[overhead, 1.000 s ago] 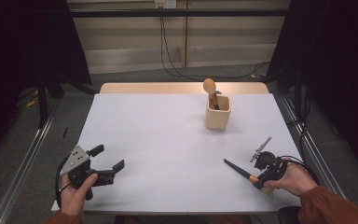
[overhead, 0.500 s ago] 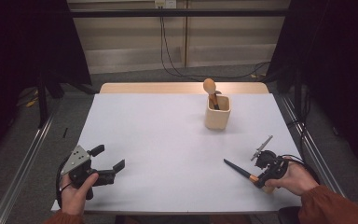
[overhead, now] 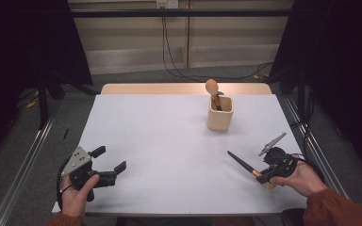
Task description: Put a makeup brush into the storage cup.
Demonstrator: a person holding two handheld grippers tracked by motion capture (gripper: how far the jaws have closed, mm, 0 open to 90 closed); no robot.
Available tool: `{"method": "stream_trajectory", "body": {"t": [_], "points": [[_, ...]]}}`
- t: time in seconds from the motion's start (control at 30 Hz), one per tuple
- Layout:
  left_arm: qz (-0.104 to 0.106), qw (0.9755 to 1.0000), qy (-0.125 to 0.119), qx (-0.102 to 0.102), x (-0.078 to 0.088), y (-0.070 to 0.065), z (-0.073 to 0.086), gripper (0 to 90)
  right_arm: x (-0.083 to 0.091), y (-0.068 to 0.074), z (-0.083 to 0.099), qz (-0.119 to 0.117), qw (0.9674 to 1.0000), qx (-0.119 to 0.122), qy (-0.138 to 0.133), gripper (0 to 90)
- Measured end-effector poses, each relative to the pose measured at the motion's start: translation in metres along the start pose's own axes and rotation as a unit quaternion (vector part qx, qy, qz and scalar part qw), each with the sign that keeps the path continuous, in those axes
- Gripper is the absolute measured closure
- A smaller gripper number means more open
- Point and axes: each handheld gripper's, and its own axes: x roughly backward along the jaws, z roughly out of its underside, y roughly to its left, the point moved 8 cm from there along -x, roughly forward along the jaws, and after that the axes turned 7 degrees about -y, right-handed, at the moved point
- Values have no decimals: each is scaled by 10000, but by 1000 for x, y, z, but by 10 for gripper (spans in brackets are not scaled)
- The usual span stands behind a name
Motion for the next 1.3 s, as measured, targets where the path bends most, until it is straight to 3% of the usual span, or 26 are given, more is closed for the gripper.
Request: {"method": "stream_trajectory", "body": {"t": [0.27,0.6,0.93,1.07,1.13,1.23,1.3], "points": [[-7,10000,16,-7,1,1,0,30,6,-3,-13,-7,9976,-136,-677,722],[-13,10000,4,-35,1,1,-1,30,4,-4,-20,-27,9896,-220,-1422,722],[-30,10000,-34,4,2,3,-3,30,9,-7,-31,51,9737,-328,-2255,722],[-21,10000,-64,-20,2,3,-4,30,12,-8,-38,51,9630,-345,-2671,722],[-16,10000,-46,-47,2,4,-4,30,13,-9,-40,42,9594,-350,-2797,722],[27,10000,-53,-25,2,2,-5,28,16,-10,-45,15,9513,-388,-3058,722],[29,10000,-46,-57,3,3,-6,27,18,-10,-48,-92,9438,-394,-3280,722]]}}
